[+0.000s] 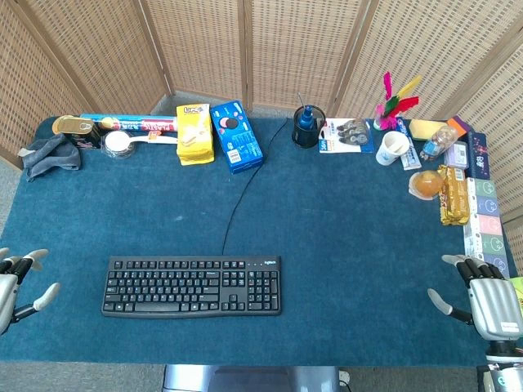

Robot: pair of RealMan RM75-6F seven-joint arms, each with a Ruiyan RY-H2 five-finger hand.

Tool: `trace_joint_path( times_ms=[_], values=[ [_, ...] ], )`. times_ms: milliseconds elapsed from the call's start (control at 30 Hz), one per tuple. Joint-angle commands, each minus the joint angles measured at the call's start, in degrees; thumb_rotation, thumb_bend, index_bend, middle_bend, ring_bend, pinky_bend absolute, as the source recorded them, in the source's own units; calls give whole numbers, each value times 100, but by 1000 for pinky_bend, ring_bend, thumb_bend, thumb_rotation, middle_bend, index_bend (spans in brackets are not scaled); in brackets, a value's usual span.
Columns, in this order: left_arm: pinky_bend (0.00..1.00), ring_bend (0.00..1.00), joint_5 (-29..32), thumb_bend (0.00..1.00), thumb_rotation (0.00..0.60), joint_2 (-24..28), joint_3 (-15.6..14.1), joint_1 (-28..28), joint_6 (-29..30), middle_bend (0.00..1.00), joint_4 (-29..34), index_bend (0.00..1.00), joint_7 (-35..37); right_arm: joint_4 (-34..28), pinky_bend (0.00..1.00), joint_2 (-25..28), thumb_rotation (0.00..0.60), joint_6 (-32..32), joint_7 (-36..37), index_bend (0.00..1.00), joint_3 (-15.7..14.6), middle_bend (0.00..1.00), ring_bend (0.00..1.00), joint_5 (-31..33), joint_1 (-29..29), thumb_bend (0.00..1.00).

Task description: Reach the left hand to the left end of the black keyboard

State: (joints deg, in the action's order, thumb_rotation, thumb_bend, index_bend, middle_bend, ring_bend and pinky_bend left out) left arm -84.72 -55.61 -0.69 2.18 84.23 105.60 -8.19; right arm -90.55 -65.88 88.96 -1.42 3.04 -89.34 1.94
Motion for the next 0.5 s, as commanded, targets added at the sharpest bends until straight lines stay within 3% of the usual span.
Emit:
trace_joint_path(
  times_ms=[33,367,500],
  values=[
    [93,265,-9,152,0,-5,0,10,-14,379,-9,200,-6,0,294,-2,0,11,-1,259,-6,305,298,-7,-8,301],
    [107,268,-120,152,0,78,31,42,25,380,74,200,13,-28,294,65,0,187,40,259,-63,305,298,-80,-127,301],
    [175,339,-218,153,0,90,8,38,54,405,112,200,-10,-33,294,83,0,231,61,259,-70,305,298,-87,-161,301]
  ],
)
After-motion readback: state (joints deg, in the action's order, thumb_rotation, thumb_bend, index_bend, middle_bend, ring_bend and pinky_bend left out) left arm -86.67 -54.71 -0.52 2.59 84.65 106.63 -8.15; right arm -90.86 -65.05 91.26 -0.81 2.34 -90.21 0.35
